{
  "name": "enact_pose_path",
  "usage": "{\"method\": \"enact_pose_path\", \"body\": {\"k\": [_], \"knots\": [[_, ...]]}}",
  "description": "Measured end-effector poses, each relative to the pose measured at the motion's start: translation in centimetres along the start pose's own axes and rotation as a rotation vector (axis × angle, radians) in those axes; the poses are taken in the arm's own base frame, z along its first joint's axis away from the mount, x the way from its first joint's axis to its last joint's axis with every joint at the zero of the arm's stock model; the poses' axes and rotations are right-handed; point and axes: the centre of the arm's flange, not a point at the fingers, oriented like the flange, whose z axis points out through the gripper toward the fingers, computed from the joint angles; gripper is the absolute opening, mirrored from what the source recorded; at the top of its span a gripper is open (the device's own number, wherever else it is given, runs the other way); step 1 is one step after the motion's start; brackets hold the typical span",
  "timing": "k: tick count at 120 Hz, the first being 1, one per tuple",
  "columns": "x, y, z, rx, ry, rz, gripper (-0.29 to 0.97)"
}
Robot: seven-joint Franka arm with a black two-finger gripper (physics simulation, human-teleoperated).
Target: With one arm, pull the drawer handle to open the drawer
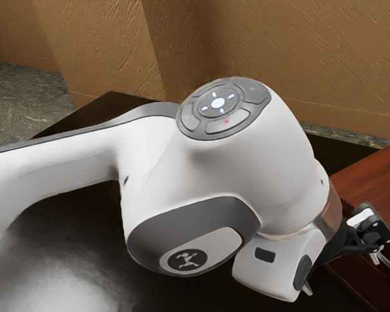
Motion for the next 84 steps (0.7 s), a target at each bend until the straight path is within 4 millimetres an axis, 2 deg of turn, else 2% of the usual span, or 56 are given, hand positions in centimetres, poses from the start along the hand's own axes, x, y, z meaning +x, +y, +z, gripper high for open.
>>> {"method": "enact_pose_path", "body": {"k": [16,33,45,58,68,76,84], "knots": [[0.9,-1.2,1.6,0.01,0.009,0.017,0.68],[1.3,-2.0,2.4,0.025,0.013,0.027,0.68],[0.6,-2.1,2.7,0.028,0.008,0.018,0.68],[-1.3,-1.9,3.2,0.024,-0.003,-0.009,0.68],[-2.4,-1.8,4.6,0.005,-0.008,-0.025,0.68],[-2.4,-1.9,4.7,0.007,-0.009,-0.023,0.68],[-1.5,-2.2,4.8,0.01,-0.005,-0.007,0.68]]}}
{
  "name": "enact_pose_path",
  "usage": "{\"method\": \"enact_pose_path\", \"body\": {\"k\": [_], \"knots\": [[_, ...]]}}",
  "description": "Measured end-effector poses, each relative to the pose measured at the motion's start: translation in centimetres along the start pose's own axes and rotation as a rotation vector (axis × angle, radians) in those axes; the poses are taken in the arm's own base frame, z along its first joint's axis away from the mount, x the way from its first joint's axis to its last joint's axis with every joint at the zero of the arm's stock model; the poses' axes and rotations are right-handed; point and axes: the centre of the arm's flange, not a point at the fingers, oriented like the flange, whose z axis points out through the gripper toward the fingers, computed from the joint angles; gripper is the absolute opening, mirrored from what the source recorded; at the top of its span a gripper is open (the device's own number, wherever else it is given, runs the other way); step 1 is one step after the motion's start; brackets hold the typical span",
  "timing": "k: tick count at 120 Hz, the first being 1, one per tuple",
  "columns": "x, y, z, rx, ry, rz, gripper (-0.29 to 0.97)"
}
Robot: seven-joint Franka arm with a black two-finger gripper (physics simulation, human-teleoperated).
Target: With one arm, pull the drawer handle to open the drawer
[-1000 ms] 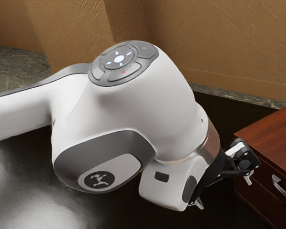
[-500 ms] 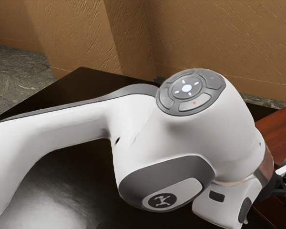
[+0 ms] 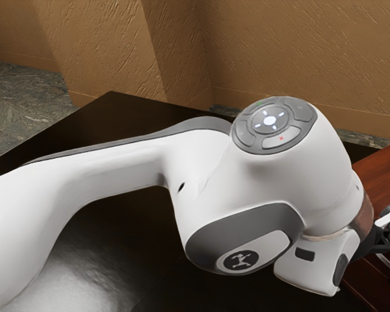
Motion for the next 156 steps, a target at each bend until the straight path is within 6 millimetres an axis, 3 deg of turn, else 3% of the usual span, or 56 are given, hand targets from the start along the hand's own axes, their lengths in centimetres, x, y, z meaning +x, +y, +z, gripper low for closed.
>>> {"method": "enact_pose_path", "body": {"k": [17,91,108,120,156], "knots": [[2.0,-0.4,0.6,-0.002,0.013,0.03,0.68],[-0.9,-0.3,2.1,-0.019,-0.007,-0.012,0.68],[-0.5,-0.2,2.8,-0.031,-0.004,-0.006,0.68],[-0.4,0.7,3.1,-0.047,-0.004,-0.004,0.68],[1.1,3.9,1.1,-0.061,0.005,0.017,0.66]]}}
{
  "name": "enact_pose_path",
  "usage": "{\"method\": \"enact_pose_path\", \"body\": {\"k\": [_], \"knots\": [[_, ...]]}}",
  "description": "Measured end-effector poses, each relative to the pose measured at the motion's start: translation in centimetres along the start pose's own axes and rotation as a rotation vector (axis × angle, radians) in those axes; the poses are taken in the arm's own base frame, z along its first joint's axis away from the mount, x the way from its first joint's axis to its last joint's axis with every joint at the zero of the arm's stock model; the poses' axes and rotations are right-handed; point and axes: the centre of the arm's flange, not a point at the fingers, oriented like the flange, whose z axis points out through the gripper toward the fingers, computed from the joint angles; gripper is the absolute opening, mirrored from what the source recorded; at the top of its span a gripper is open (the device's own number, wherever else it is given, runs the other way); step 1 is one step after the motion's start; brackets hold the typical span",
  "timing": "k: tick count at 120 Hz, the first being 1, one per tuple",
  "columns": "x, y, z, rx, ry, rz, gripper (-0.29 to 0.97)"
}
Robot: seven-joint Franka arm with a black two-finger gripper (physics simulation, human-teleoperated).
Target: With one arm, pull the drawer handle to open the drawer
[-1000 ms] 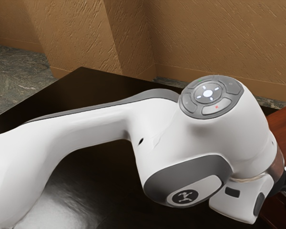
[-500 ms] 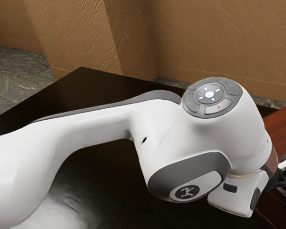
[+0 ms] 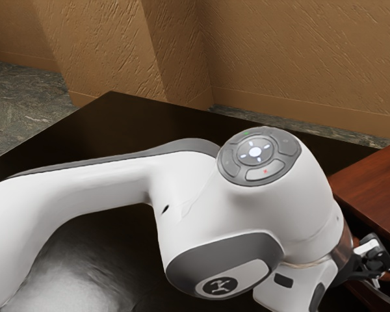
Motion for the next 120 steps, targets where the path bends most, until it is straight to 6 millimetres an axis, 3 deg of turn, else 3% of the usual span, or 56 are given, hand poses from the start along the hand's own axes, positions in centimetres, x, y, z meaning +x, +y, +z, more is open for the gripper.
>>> {"method": "enact_pose_path", "body": {"k": [22,51,63,94,120], "knots": [[0.6,2.2,-1.2,-0.002,0.002,0.01,0.64],[-0.3,4.6,-1.7,-0.013,-0.006,-0.007,0.64],[-0.1,5.2,-1.6,-0.019,-0.004,-0.007,0.68],[1.0,6.1,-2.3,-0.015,0.004,0.009,0.61],[1.5,7.7,-2.9,-0.017,0.003,0.015,0.66]]}}
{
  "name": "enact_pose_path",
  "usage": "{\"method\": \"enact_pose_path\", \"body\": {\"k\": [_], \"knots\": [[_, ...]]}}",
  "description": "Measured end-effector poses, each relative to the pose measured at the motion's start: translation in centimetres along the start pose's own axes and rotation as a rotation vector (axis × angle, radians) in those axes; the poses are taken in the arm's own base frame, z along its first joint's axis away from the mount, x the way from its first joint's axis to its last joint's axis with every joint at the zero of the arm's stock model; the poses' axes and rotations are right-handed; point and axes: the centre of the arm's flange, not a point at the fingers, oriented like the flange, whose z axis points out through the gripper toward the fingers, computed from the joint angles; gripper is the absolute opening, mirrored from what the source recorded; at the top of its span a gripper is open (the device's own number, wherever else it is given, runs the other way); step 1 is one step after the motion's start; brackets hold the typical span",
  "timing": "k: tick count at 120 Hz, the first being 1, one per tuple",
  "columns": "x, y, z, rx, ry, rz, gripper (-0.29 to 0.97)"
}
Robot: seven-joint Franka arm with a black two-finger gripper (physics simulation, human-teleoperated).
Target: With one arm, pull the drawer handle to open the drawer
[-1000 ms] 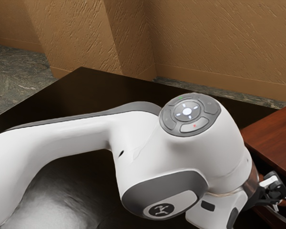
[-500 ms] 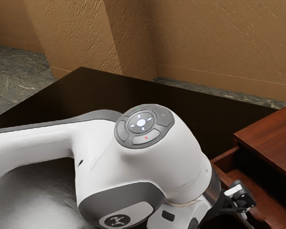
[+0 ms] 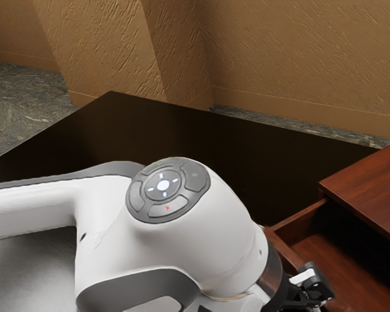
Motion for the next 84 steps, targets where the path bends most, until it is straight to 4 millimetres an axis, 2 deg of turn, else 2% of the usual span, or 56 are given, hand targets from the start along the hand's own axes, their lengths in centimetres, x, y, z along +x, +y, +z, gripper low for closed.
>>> {"method": "enact_pose_path", "body": {"k": [27,62,84], "knots": [[0.5,1.1,-1.0,0.011,-0.002,0.006,0.61],[0.8,3.0,-1.2,0.007,-0.003,-0.001,0.68],[0.9,3.0,-1.4,0.002,0.0,-0.009,0.67]]}}
